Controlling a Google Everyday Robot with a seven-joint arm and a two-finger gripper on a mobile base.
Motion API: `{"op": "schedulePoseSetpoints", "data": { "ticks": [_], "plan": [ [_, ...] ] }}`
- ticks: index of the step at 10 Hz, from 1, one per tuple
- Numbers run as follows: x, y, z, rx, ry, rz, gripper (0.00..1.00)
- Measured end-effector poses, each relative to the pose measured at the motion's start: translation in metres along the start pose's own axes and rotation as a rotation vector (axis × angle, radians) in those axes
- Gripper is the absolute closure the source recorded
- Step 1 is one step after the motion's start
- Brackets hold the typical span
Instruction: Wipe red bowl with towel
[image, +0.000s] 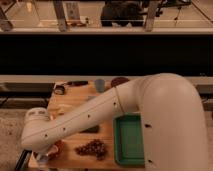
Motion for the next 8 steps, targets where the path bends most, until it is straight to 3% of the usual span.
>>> {"op": "schedulePoseSetpoints", "data": {
  "ticks": [4, 8],
  "plan": [
    [0.022, 0.025, -0.010, -0.062, 0.090, 0.057, 0.98],
    [0.036, 0.025, -0.012, -0.110, 0.157, 0.054, 0.98]
  ]
}}
